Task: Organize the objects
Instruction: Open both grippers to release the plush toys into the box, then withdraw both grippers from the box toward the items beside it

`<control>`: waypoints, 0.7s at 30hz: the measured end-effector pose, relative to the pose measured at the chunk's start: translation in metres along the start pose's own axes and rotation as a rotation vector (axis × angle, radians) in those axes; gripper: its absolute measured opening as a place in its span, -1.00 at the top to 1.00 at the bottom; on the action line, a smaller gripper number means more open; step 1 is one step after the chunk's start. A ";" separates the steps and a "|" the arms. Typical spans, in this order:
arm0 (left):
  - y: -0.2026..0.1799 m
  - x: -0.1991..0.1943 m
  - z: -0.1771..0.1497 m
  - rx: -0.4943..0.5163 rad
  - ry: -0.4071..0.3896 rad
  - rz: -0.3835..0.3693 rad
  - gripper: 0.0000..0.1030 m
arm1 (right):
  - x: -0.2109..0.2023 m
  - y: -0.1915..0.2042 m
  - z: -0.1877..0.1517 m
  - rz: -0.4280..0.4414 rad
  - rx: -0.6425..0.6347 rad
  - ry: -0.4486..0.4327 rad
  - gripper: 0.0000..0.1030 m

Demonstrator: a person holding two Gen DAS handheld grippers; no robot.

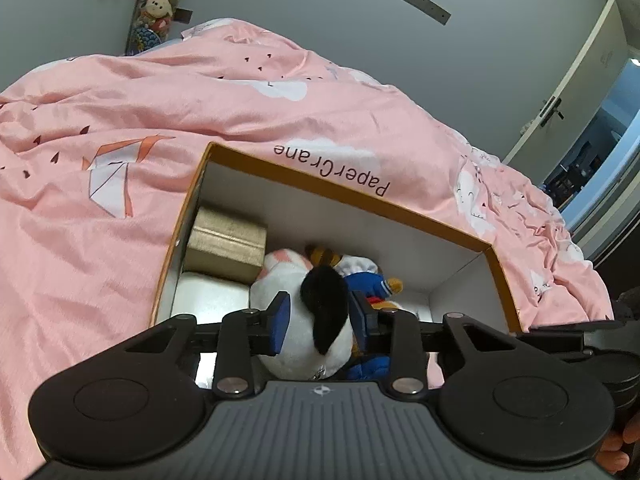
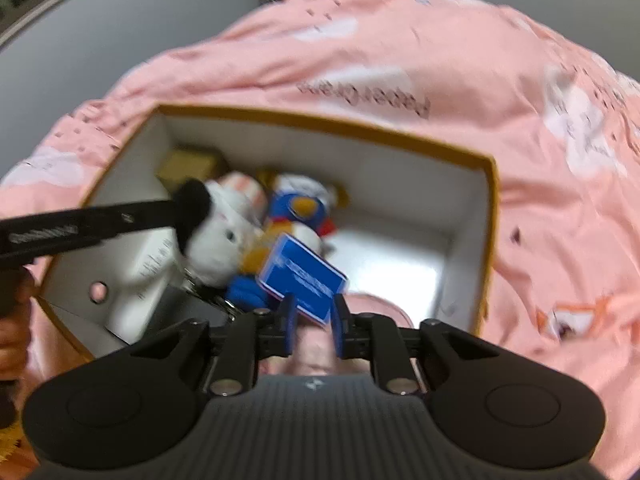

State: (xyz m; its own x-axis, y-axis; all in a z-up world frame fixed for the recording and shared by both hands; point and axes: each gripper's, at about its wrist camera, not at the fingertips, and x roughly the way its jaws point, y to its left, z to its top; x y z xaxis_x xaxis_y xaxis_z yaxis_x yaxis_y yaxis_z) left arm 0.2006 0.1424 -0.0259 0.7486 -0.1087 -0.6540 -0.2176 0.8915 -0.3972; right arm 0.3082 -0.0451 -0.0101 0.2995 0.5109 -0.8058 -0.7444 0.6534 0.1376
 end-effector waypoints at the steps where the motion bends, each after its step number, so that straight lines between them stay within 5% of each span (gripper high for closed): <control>1: -0.001 0.001 0.001 0.001 0.002 -0.005 0.30 | 0.002 0.002 0.003 0.005 -0.002 -0.012 0.44; 11: 0.003 0.015 0.003 -0.002 0.062 0.029 0.52 | 0.034 0.017 0.020 0.047 0.070 -0.021 0.64; 21: -0.004 0.013 -0.002 0.067 0.051 0.062 0.51 | 0.033 0.009 0.014 0.040 0.097 -0.018 0.51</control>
State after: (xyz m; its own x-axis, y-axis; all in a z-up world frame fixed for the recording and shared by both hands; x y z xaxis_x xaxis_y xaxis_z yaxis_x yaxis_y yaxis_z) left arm 0.2105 0.1368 -0.0340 0.7018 -0.0734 -0.7086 -0.2184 0.9246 -0.3121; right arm 0.3197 -0.0146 -0.0273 0.2824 0.5472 -0.7879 -0.6952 0.6827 0.2249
